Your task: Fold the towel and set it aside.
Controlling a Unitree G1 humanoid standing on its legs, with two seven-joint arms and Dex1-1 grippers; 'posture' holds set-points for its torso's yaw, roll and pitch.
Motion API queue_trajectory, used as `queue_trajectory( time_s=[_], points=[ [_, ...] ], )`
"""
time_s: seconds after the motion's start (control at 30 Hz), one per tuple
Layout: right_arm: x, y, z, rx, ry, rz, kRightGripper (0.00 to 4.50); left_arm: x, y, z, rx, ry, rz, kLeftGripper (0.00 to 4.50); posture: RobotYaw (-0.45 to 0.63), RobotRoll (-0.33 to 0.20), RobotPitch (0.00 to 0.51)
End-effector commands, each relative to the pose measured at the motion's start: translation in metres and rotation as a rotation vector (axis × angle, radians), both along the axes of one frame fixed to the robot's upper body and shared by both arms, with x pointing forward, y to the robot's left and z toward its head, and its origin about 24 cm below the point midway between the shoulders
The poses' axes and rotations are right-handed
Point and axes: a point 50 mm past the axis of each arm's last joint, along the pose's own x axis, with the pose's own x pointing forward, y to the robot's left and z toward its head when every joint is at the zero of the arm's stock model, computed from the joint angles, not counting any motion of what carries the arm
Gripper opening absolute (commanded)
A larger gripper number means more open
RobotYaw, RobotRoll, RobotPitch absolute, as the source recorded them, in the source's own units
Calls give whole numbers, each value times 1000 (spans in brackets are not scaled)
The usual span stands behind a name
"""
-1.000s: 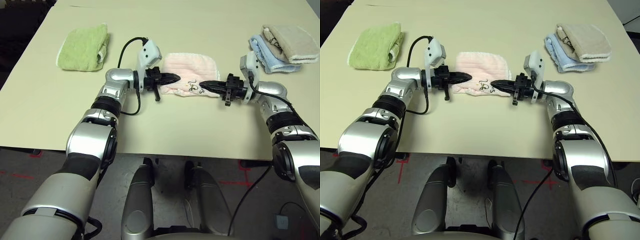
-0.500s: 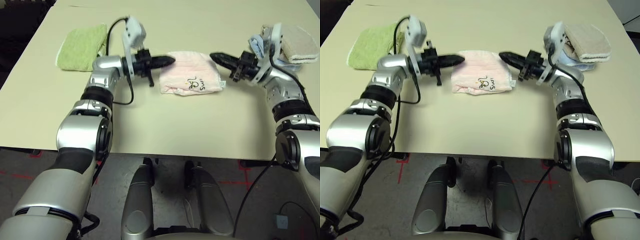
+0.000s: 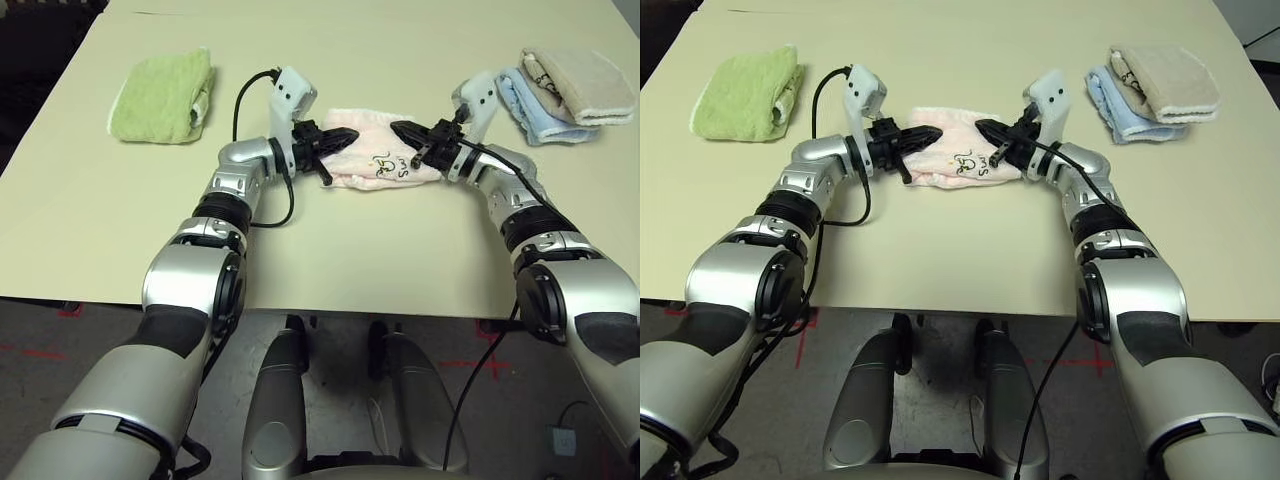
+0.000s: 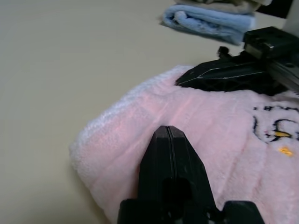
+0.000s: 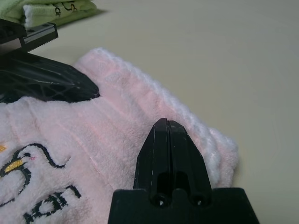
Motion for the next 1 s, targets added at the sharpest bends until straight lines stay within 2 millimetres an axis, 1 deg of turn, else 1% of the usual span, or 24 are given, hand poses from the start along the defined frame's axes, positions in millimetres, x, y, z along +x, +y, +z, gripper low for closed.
queue_trajectory(
  time_s=[0.03,0.13,0.23,0.27,0.33,0.4,0.5,0.57,0.67,0.77,0.87,1.0],
  points=[
    [-5,-9,-29,-58,102,-11,0,2,4,-15,22,64,69,19,-11,0,315],
    [-7,-15,-31,-71,110,-2,0,2,6,-13,27,63,77,19,-15,0,316],
    [-7,-17,-28,-66,99,13,0,2,6,-8,17,66,54,19,-14,0,317],
    [-7,-18,-23,-46,81,26,0,3,7,-3,13,60,41,19,-11,0,319],
    [-8,-22,-6,44,19,70,0,2,9,11,1,30,-13,19,-2,0,320],
    [-10,-26,6,104,-21,107,0,1,11,21,-16,8,-48,19,2,0,322],
    [-19,-48,28,152,-75,219,0,-6,24,55,-88,-81,-174,19,8,0,325],
    [-29,-64,33,93,-80,291,0,-14,36,65,-76,-105,-276,19,10,0,324],
    [-44,-81,34,-38,-101,360,0,-23,53,60,16,-110,-368,19,13,0,322],
    [-54,-93,31,-123,-132,382,0,-30,65,52,81,-103,-407,19,15,0,320],
    [-61,-103,28,-171,-126,389,0,-34,69,49,105,-109,-424,19,24,0,318],
    [-73,-121,26,-223,-128,378,0,-35,68,49,115,-122,-429,19,38,0,315]
  ],
)
